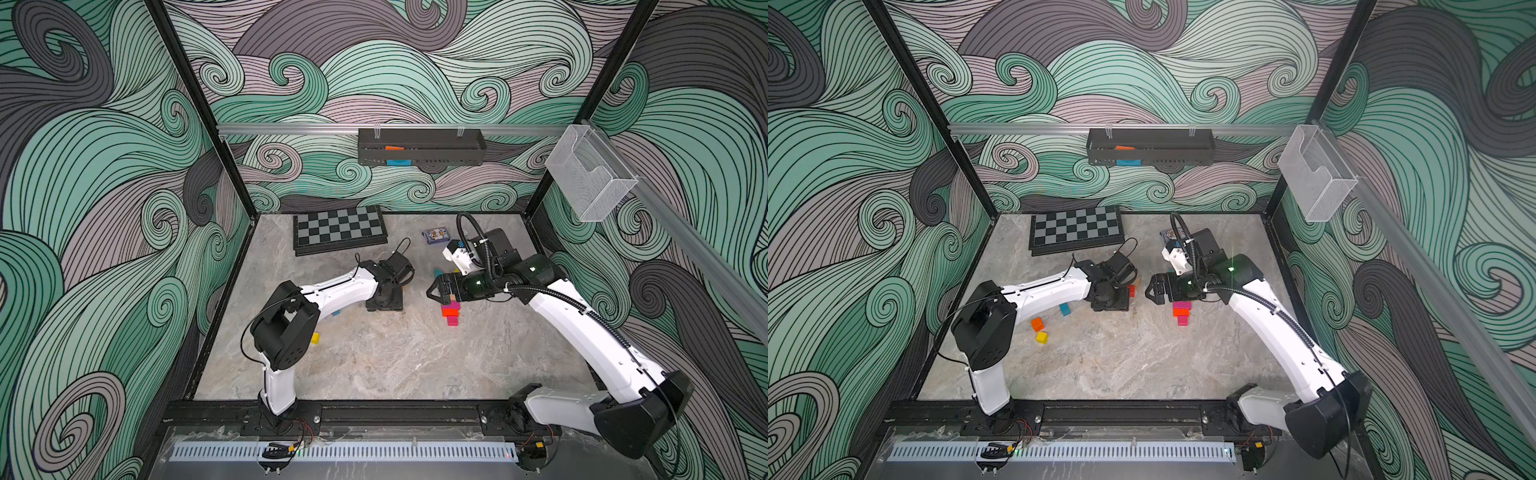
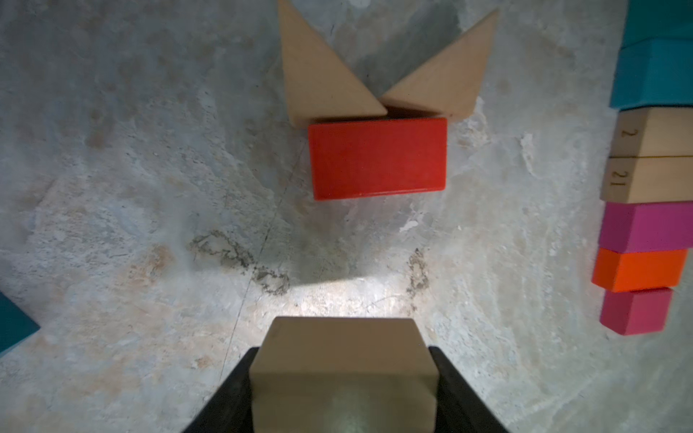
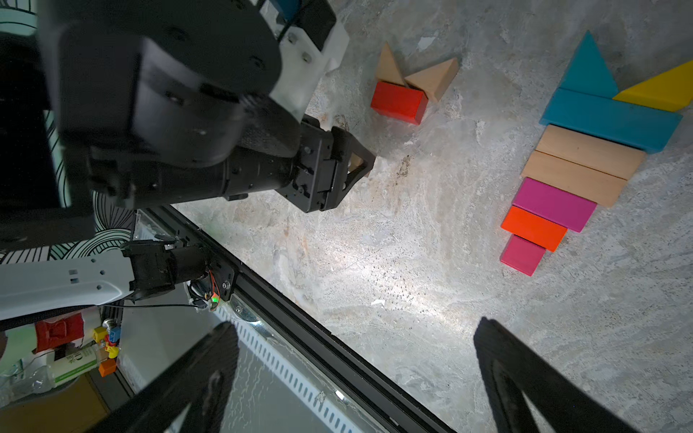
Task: Assemble a carrot with building blocks
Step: Place the building block at the center of the board.
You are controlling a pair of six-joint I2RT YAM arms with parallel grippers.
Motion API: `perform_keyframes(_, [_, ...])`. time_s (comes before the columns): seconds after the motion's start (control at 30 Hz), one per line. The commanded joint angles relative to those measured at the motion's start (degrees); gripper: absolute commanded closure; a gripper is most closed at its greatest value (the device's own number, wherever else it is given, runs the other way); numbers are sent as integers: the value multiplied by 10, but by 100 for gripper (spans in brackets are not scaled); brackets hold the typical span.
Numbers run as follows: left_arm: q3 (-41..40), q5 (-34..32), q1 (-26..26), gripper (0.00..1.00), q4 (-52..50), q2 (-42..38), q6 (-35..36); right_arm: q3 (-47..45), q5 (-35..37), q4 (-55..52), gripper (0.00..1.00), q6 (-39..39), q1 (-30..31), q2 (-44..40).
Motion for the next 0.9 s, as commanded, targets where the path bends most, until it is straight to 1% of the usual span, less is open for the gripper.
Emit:
perform_keyframes(0.0, [37, -31, -16, 72, 12, 32, -13, -8, -12, -4, 1, -11, -4, -15])
perform_keyframes(0.13, [59, -49, -23, 72, 5, 65, -12, -16, -10, -5, 1, -11, -4, -27])
perform_keyframes(0.37, [75, -76, -23, 72, 5, 93, -15, -22, -9, -5, 1, -15, -5, -37])
perform_keyframes(0.47, [94, -86, -22, 71, -3, 109, -12, -23, -8, -5, 1, -16, -6, -36])
perform_keyframes(0.7, [123, -90, -19, 70, -8, 133, -6, -23, -8, -4, 1, -19, -6, -34])
perform_keyframes(0.87, [117, -93, -15, 69, -13, 132, -10, -24, -8, -4, 1, -20, -6, -34])
